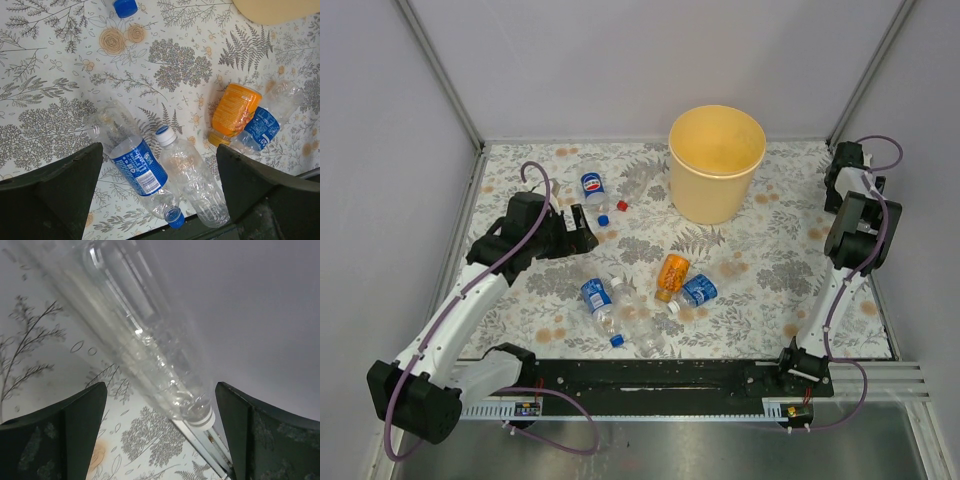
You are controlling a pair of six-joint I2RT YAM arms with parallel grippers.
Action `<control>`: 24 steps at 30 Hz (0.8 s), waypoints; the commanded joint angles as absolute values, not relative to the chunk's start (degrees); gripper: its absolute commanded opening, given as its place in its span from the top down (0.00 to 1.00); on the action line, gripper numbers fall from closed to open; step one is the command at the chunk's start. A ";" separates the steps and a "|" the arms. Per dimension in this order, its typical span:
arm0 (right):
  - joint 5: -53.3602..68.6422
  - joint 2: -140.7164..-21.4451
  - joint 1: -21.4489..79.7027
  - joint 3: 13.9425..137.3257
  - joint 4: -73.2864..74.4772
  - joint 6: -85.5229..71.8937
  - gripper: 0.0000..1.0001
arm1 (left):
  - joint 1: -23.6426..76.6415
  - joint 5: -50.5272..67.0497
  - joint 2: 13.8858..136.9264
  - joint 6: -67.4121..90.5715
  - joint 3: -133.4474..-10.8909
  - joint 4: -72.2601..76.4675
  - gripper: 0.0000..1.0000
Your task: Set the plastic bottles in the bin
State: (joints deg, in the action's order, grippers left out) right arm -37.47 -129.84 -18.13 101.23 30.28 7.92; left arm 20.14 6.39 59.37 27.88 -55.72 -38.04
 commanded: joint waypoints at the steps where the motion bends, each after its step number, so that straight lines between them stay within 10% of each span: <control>1: -37.97 -132.01 -18.90 105.11 31.90 8.53 0.01 | 20.39 8.26 59.85 26.89 -55.90 -36.56 0.01; 14: -38.15 -135.97 -19.42 108.63 32.43 10.11 0.01 | 20.57 7.73 61.79 26.98 -56.60 -36.65 0.01; 20: -36.65 -135.44 -19.69 107.67 31.73 10.20 0.47 | 20.57 7.38 61.79 27.07 -56.25 -36.65 0.01; 24: -36.47 -132.64 -19.69 104.43 30.06 8.44 0.48 | 20.65 7.73 61.79 27.51 -55.72 -36.65 0.01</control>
